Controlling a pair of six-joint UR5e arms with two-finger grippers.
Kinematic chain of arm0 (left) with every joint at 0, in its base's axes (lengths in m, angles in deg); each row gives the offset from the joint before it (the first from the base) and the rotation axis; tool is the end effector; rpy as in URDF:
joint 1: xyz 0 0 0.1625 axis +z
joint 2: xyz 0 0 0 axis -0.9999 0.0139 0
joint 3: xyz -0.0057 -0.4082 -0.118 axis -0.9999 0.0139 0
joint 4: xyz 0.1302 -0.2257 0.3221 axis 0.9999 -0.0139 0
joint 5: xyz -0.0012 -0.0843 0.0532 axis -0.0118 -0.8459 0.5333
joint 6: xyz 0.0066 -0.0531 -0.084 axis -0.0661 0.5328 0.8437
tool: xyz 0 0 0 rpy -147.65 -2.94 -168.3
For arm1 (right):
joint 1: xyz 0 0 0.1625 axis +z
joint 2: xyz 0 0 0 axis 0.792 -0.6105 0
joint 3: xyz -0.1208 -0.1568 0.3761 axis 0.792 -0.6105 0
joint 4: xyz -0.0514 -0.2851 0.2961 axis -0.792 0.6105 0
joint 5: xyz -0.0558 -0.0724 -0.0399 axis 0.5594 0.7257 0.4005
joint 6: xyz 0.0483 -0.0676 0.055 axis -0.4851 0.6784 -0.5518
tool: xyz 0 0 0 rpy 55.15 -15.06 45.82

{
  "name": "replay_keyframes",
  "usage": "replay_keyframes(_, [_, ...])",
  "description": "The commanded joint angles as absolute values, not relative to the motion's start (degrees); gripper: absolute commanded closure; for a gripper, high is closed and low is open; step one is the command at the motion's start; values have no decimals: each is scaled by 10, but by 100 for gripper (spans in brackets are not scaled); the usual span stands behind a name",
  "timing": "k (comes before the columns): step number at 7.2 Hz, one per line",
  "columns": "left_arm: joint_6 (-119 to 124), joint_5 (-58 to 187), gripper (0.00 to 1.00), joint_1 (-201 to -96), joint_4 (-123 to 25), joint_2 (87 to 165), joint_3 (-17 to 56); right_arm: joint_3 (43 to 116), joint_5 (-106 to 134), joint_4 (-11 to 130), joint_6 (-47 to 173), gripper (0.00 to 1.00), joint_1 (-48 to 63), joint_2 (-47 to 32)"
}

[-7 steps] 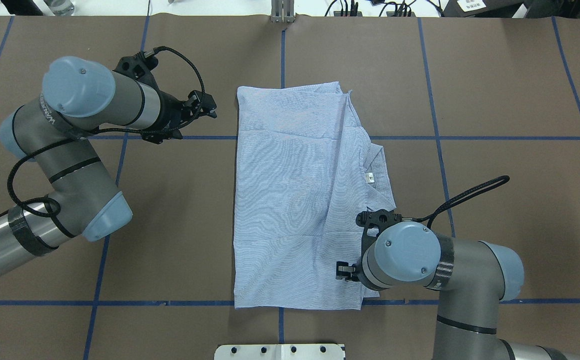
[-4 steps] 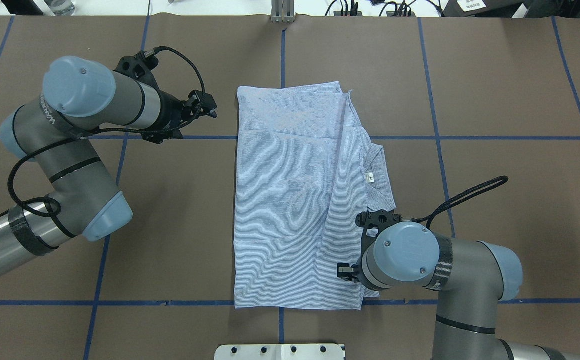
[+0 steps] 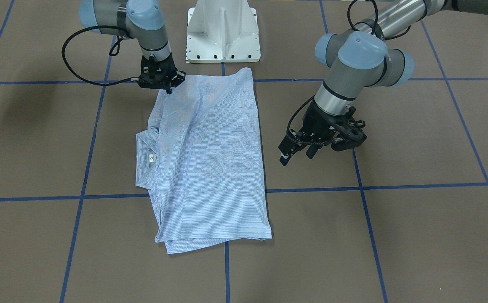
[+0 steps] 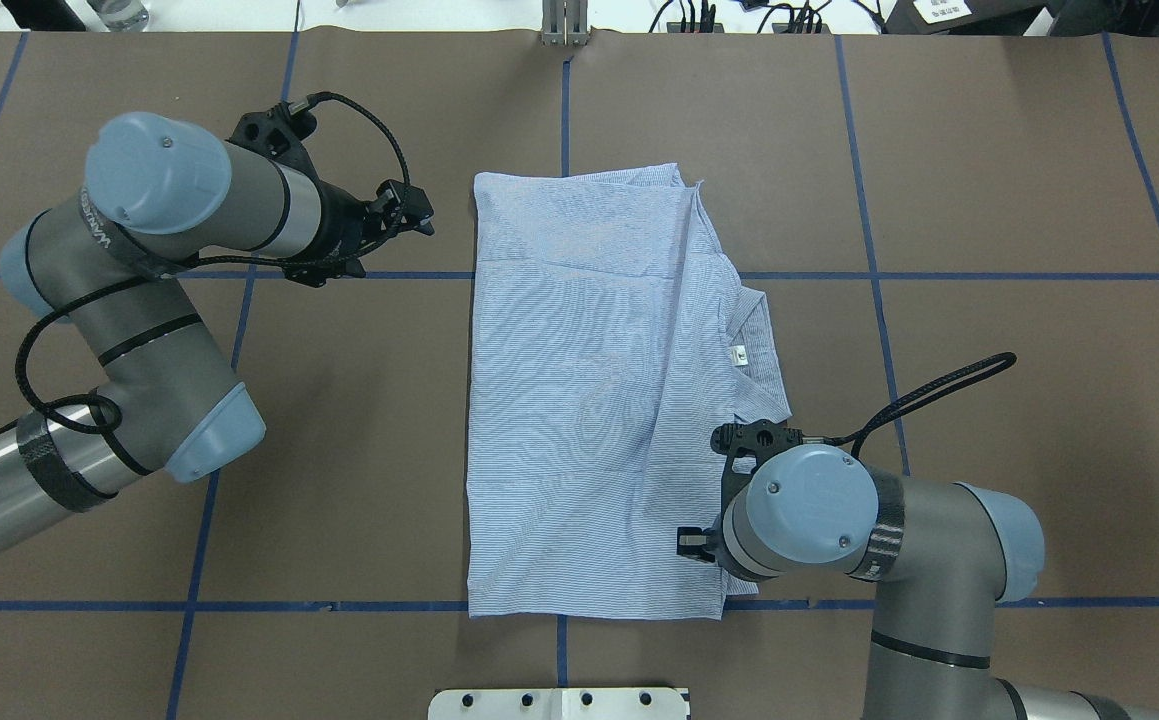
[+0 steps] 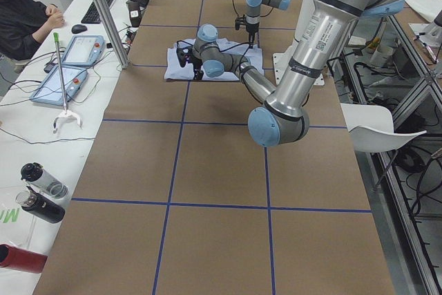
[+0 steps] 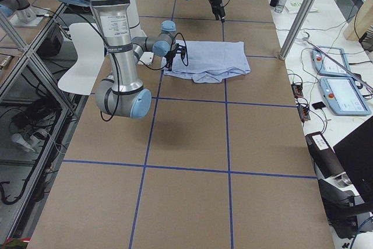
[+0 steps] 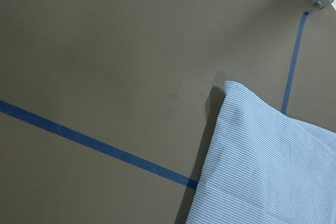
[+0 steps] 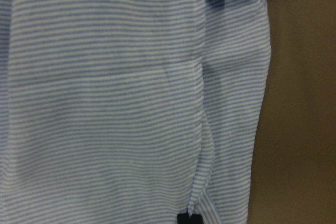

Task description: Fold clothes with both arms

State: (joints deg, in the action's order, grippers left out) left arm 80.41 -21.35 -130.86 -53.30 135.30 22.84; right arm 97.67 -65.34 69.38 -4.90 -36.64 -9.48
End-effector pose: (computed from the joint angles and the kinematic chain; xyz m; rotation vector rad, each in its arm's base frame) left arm 0.4273 -0.5193 0.2708 0.1183 1.1417 -0.5202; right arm -0.5247 -0.2642 0.3230 -0.0655 -0.7629 0.0875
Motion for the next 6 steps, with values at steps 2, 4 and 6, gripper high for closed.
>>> replay_keyframes(2, [804,-214,1,-1309,-533,1353,228,1013,-659,702,-50,100,-361,-103])
replay_keyframes(4, [804,-214,1,-1309,-533,1353,229,1046,-657,724,-54,100,-372,-128])
replay_keyframes(6, [804,-214,1,-1309,-533,1353,229,1047,-652,746,-55,100,-393,-139])
